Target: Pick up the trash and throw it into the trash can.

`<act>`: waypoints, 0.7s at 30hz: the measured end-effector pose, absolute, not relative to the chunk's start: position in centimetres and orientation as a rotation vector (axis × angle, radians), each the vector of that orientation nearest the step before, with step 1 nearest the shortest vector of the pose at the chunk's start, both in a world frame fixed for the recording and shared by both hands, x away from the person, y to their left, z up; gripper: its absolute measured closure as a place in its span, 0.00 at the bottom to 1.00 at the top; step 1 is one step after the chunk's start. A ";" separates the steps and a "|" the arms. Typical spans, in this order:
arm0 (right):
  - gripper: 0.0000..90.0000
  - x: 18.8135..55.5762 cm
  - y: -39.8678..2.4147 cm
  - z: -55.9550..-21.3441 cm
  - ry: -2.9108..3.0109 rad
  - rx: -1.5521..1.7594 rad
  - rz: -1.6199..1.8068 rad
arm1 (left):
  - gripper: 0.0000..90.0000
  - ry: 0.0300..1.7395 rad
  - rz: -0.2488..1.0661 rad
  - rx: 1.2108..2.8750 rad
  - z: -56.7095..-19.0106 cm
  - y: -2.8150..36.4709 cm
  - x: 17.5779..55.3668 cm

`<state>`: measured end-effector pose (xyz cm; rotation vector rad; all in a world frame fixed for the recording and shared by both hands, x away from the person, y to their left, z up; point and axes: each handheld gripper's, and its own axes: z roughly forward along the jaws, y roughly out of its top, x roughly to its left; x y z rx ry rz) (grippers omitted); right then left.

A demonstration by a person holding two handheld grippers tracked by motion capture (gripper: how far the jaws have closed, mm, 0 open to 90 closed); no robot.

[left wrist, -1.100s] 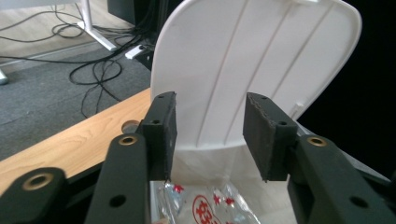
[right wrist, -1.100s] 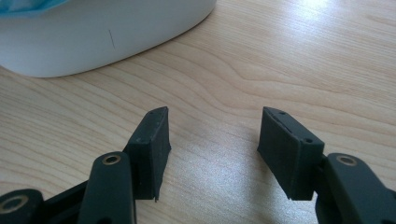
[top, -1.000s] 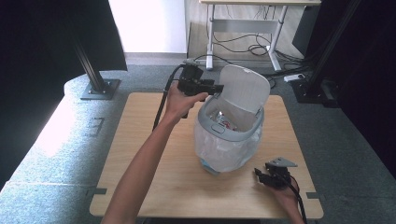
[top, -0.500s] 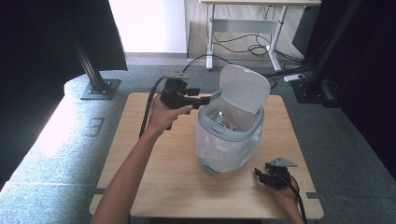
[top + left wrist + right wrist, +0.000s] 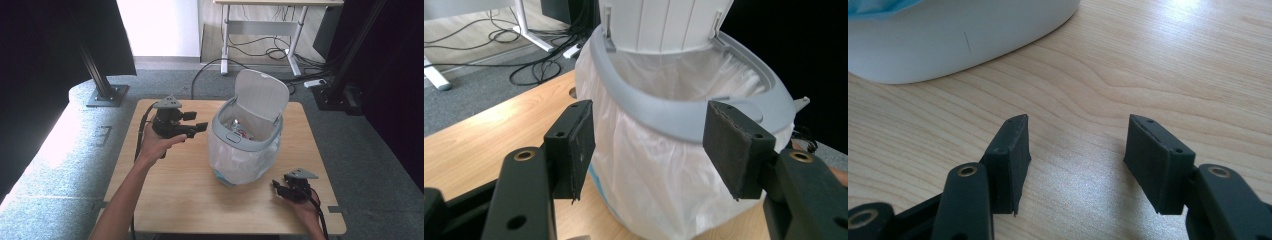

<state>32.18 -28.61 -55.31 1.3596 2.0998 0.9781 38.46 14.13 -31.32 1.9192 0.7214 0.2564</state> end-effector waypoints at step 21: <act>0.46 32.2 -28.6 -55.3 2.096 1.365 0.981 | 0.42 0.780 0.294 1.923 -36.9 18.7 34.8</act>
